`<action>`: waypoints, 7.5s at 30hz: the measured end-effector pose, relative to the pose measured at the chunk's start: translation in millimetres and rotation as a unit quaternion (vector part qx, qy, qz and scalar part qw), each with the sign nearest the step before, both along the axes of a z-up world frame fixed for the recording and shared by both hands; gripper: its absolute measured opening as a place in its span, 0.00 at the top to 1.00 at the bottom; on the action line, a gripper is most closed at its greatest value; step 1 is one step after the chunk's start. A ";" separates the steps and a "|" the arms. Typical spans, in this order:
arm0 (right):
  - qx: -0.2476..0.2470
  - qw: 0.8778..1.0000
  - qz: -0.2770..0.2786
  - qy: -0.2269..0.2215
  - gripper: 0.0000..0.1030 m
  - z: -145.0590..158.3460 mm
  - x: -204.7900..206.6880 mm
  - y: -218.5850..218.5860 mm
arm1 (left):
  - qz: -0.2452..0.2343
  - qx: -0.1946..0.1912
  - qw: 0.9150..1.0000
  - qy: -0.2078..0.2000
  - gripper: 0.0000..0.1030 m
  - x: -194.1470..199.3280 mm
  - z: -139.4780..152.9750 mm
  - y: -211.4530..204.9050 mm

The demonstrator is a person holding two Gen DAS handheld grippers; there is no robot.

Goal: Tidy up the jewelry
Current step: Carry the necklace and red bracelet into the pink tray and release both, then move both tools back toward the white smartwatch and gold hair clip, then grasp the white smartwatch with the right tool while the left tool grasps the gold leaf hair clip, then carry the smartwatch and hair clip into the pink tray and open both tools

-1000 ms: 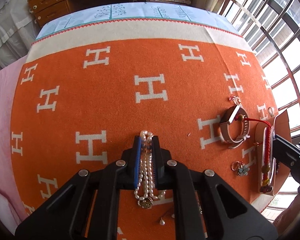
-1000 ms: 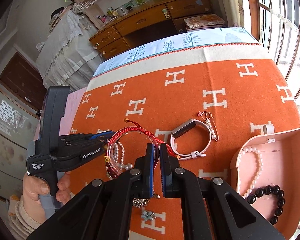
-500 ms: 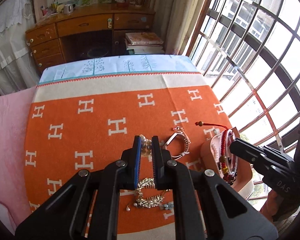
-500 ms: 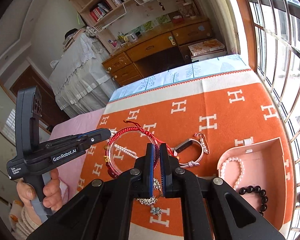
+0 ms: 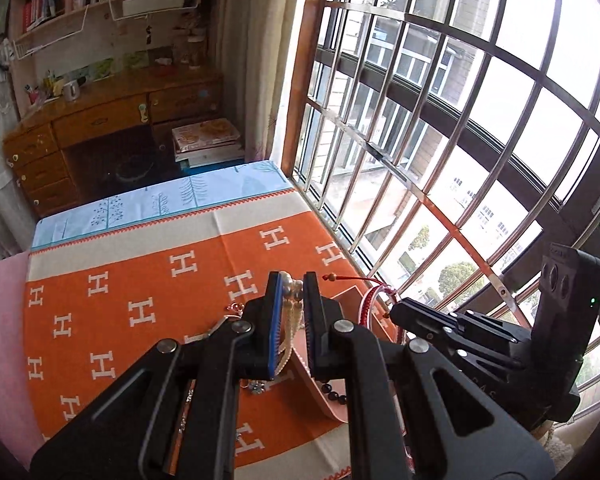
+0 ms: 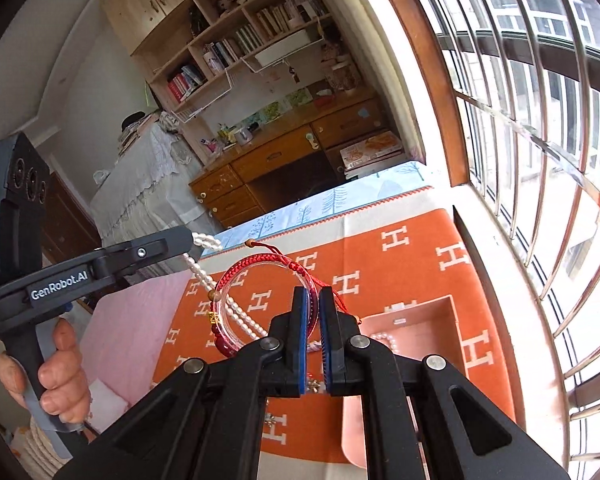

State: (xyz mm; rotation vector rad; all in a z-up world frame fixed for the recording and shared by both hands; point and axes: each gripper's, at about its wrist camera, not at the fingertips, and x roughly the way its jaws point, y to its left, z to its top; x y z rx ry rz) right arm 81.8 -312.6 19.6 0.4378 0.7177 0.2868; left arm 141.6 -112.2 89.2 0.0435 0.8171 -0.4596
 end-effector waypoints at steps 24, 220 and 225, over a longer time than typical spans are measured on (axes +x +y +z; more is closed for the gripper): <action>-0.021 0.993 -0.034 0.114 0.95 -157.1 -16.6 -66.6 | -0.003 0.067 0.993 0.100 0.92 7.2 -181.5 -87.7; 0.000 0.987 -0.103 0.119 0.91 -161.4 -30.5 -89.1 | 0.034 0.090 0.988 0.118 0.93 41.0 -229.0 -90.8; -0.015 0.989 -0.092 0.118 0.91 -157.8 -26.2 -76.8 | 0.023 0.093 0.988 0.119 0.92 38.6 -231.5 -91.2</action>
